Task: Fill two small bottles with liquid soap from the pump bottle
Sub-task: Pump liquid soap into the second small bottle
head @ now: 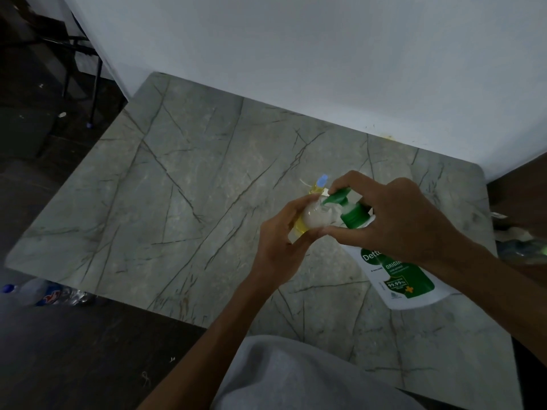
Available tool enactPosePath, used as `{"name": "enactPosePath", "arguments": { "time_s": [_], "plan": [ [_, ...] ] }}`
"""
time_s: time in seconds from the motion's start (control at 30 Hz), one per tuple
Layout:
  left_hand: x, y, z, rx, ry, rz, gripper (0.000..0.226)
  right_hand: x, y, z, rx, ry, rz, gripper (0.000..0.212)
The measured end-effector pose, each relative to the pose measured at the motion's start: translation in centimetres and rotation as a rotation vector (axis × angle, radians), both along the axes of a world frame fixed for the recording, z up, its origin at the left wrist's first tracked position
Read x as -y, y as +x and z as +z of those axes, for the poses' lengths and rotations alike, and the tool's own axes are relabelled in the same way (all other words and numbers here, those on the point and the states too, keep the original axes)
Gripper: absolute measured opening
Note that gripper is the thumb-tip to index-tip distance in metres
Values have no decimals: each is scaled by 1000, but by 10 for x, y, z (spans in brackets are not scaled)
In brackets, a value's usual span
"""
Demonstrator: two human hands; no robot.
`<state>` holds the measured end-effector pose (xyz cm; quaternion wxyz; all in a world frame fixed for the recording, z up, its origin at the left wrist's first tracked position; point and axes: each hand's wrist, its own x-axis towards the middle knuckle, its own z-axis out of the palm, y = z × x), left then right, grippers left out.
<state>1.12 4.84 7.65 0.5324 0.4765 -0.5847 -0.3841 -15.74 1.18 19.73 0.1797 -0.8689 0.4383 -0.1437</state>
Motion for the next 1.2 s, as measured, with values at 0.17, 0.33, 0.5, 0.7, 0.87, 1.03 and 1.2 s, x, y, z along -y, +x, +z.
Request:
{"name": "enactPosePath", "arguments": {
  "time_s": [0.17, 0.33, 0.5, 0.7, 0.87, 1.03, 1.2],
  "plan": [
    [4, 2, -3, -65, 6, 16, 51, -3, 0, 1, -39, -42, 30, 62],
    [1, 1, 0, -22, -31, 21, 51, -3, -1, 1, 4, 10, 4, 49],
    [1, -2, -1, -35, -9, 20, 52, -3, 1, 4, -39, 2, -5, 52],
    [7, 0, -3, -66, 6, 41, 53, -1, 1, 5, -49, -20, -1, 60],
    [7, -1, -3, -50, -9, 38, 56, 0, 2, 5, -14, -12, -16, 52],
    [7, -2, -3, -53, 6, 31, 56, 3, 1, 6, -49, 10, -25, 59],
    [9, 3, -4, -28, -3, 39, 55, 0, 1, 6, -60, -14, -15, 58]
  ]
}}
